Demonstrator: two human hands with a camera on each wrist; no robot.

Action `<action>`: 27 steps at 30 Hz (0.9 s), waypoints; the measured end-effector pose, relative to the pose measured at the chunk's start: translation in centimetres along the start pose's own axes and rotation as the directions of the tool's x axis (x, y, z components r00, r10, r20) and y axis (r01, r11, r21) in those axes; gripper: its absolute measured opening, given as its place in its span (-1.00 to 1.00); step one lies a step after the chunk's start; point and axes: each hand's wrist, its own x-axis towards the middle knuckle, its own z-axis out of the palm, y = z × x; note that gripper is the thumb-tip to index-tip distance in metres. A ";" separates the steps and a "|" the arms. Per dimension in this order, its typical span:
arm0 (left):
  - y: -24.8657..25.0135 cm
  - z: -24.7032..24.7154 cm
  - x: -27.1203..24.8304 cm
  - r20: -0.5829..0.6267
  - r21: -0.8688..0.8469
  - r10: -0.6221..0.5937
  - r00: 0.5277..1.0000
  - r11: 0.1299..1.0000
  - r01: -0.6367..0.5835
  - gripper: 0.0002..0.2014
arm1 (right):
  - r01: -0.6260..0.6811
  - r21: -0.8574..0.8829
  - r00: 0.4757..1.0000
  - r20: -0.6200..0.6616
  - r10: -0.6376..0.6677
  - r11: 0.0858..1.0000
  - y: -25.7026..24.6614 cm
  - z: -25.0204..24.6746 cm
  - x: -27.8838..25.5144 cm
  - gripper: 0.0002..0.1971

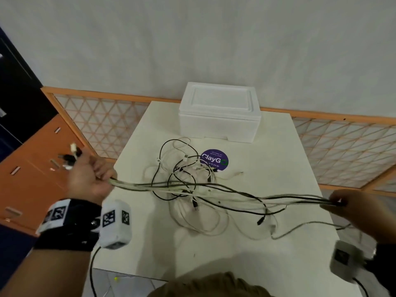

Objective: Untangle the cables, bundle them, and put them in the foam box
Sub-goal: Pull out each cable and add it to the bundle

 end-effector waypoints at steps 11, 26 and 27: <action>-8.6 -4.8 0.4 0.024 0.238 -0.483 0.875 0.853 0.465 -0.43 | 0.014 -0.017 0.858 0.513 -0.003 1.000 -4.9 6.8 2.7 -0.42; -11.0 -2.3 2.5 0.060 0.416 -0.429 0.901 0.832 0.368 -0.52 | 0.174 -0.096 0.943 0.303 -0.138 0.980 -17.2 20.1 5.8 -0.82; -11.1 -2.2 2.7 0.077 0.437 -0.419 0.905 0.830 0.348 -0.54 | 0.136 -0.030 0.956 0.268 -0.123 0.990 -17.2 19.9 6.1 -0.86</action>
